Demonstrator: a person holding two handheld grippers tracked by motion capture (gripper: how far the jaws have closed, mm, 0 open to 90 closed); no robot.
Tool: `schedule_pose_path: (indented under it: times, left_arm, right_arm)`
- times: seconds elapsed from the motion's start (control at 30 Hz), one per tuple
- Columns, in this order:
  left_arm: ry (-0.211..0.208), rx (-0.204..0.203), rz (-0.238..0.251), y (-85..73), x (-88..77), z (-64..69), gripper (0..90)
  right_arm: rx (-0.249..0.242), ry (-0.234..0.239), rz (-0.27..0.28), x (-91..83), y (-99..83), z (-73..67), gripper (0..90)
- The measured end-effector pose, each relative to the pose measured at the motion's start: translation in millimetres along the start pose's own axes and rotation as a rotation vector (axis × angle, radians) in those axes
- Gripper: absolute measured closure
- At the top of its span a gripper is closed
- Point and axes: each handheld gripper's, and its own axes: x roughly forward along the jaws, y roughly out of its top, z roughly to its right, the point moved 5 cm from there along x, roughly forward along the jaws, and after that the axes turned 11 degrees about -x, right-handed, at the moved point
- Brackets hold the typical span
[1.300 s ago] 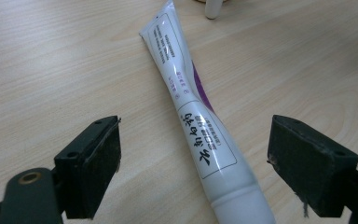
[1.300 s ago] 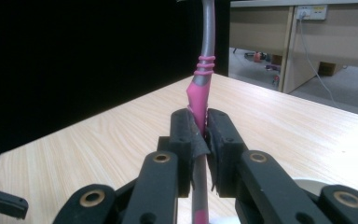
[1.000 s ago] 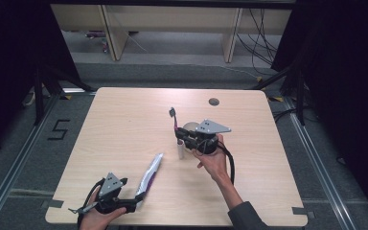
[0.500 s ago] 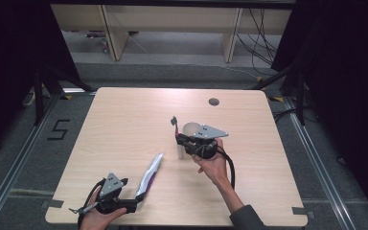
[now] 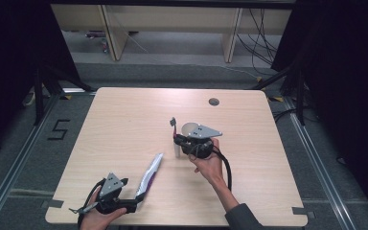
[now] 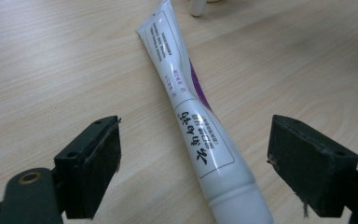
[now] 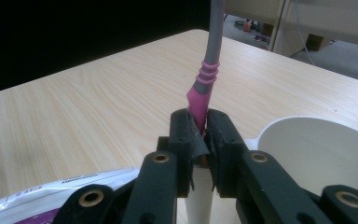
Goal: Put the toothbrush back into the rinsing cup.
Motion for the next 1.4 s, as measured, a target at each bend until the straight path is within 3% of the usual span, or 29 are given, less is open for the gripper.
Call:
schedule_pose_path:
  times: [0.13,0.17,0.2,0.4,0.47,0.5,0.53,0.57,0.63,0.67,0.7,0.73,0.8,0.9,1.1,1.2,1.27,1.3,1.4]
  left_arm:
    - [0.002,0.003,-0.004,-0.1,-0.6,0.0,16.9]
    - [0.002,0.003,-0.005,-0.1,-0.7,-0.1,16.9]
    - [-0.004,0.001,0.000,0.2,-0.5,-0.5,16.9]
    - [-0.005,0.002,0.001,0.3,-0.6,-0.3,16.9]
    - [-0.005,0.002,0.000,0.3,-0.6,-0.3,16.9]
    - [-0.006,0.003,-0.002,0.1,-0.3,-0.3,16.9]
    - [-0.006,0.003,-0.002,0.1,-0.3,-0.3,16.9]
    - [-0.005,0.003,-0.001,0.1,-0.3,-0.3,16.9]
    - [-0.006,0.004,0.000,0.3,-0.6,0.0,16.9]
    - [-0.006,0.004,-0.001,0.2,-0.5,-0.2,16.9]
    - [-0.005,0.002,-0.001,0.0,-0.2,-0.5,16.9]
    - [0.001,0.002,-0.003,-0.1,-0.4,-0.6,16.9]
    - [0.004,0.003,-0.007,-0.2,-0.8,-0.5,16.9]
    - [-0.011,-0.001,0.002,-0.1,0.7,0.8,16.9]
    - [-0.005,-0.001,-0.001,-0.3,0.4,0.4,16.9]
    - [-0.006,-0.002,-0.001,-0.4,0.7,0.7,16.9]
    - [-0.007,-0.002,0.000,-0.4,0.7,0.6,16.9]
    - [-0.003,0.000,0.000,-0.1,0.2,0.2,16.8]
    - [-0.001,0.004,-0.007,-0.7,0.1,0.0,16.9]
  right_arm:
    - [0.026,-0.017,-0.008,4.3,0.8,-0.2,80.2]
    - [-0.010,-0.038,0.005,6.4,1.9,2.3,80.1]
    - [0.023,-0.025,0.001,8.3,2.6,-0.5,79.8]
    - [-0.008,-0.022,0.001,12.0,4.7,0.9,78.3]
    - [-0.002,-0.040,0.000,11.7,4.8,1.1,76.9]
    - [0.010,-0.022,-0.004,12.1,5.3,0.2,71.9]
    - [0.010,-0.022,-0.004,12.1,5.3,0.2,71.9]
    - [-0.001,-0.037,-0.010,10.9,5.5,2.1,65.0]
    - [0.031,-0.039,-0.001,9.9,6.4,1.2,56.7]
    - [0.043,-0.035,0.016,9.1,7.8,1.3,52.2]
    - [0.031,-0.025,0.020,8.1,8.9,1.8,51.2]
    - [0.024,-0.044,0.025,5.0,10.1,3.1,49.9]
    - [0.047,-0.040,0.039,2.2,11.8,2.8,47.7]
    - [0.037,-0.045,0.034,-5.4,13.9,4.9,45.3]
    - [0.060,-0.053,0.033,-18.3,14.3,8.1,44.6]
    - [0.060,-0.063,0.026,-24.2,13.9,9.3,44.1]
    - [0.030,-0.062,0.033,-26.7,14.5,11.5,44.0]
    - [0.058,-0.060,0.035,-28.4,14.5,9.6,44.0]
    - [0.040,-0.067,0.027,-33.4,14.0,11.8,44.0]
